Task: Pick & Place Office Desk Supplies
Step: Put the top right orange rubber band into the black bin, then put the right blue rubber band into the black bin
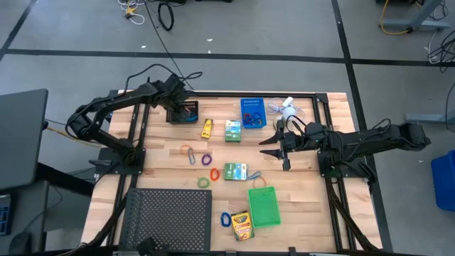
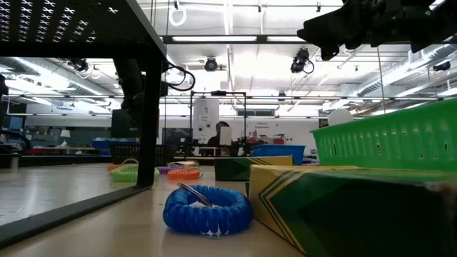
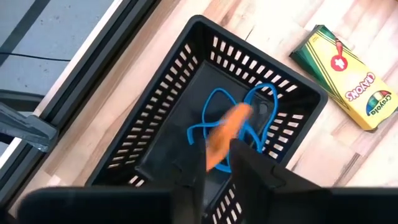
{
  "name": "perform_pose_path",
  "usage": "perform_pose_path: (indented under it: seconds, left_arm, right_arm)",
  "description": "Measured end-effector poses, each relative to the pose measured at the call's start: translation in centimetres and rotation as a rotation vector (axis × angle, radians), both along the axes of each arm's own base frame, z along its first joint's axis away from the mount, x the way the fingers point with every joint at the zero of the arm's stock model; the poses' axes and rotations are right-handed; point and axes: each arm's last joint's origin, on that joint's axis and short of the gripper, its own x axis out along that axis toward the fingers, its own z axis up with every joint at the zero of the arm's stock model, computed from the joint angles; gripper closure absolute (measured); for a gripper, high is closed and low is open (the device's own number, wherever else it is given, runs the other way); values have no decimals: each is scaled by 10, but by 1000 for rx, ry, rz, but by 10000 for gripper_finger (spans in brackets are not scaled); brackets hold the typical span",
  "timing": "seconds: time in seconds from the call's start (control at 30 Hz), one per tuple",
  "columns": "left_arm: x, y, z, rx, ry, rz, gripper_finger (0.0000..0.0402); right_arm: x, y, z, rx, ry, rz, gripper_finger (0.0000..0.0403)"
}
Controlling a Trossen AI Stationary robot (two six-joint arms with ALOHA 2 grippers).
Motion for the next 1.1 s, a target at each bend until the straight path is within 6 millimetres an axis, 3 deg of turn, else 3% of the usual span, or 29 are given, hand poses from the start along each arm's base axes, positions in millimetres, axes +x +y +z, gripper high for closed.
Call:
perform_pose_path:
  seconds: [0.33, 0.47, 0.77, 0.93, 1.1]
  left_arm:
    - [0, 0, 1, 16, 6, -39, 196]
    - [4, -1, 2, -15, -62, -82, 169]
    - [21, -5, 20, -57, -402, -356, 170]
    - [31, -25, 44, -53, -604, -568, 172]
    - [43, -55, 59, -22, -665, -749, 172]
  right_arm:
    - [0, 0, 0, 0, 1, 0, 266]
    - [0, 0, -1, 0, 12, 0, 266]
    - [-2, -2, -15, 31, 159, -81, 266]
    - [-6, -2, -27, 113, 292, -104, 266]
    - [-1, -2, -37, 149, 432, -123, 266]
